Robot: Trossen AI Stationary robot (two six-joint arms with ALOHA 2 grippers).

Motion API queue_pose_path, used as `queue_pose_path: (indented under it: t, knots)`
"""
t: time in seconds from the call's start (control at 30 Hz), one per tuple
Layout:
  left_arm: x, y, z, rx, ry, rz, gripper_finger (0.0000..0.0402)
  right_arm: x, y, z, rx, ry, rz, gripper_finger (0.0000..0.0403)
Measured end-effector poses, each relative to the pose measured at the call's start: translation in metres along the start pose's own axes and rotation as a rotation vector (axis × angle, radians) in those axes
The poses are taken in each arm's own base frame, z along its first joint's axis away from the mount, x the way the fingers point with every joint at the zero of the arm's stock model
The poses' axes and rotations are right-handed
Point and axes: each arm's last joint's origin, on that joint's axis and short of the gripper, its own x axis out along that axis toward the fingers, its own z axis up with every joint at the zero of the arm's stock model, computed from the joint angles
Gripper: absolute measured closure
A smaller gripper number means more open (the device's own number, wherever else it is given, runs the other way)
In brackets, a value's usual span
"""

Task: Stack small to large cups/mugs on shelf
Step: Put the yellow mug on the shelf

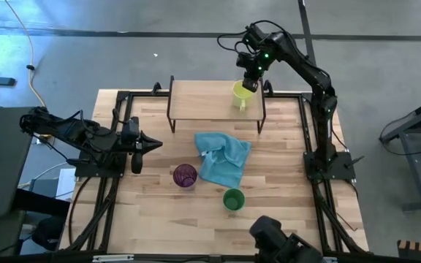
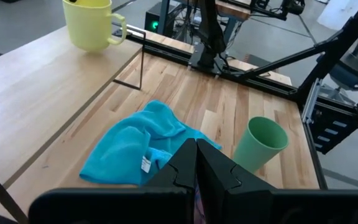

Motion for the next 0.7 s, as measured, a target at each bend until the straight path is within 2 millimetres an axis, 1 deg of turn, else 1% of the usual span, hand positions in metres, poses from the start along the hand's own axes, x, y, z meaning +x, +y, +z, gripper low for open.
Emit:
queue_pose_path:
  t: [0.7]
  knots:
    - [0.0, -0.0001, 0.0003, -0.005, -0.002, -0.001, 0.0401, 0.0009, -0.0003, -0.0003, 0.016, 0.007, 0.002, 0.0403]
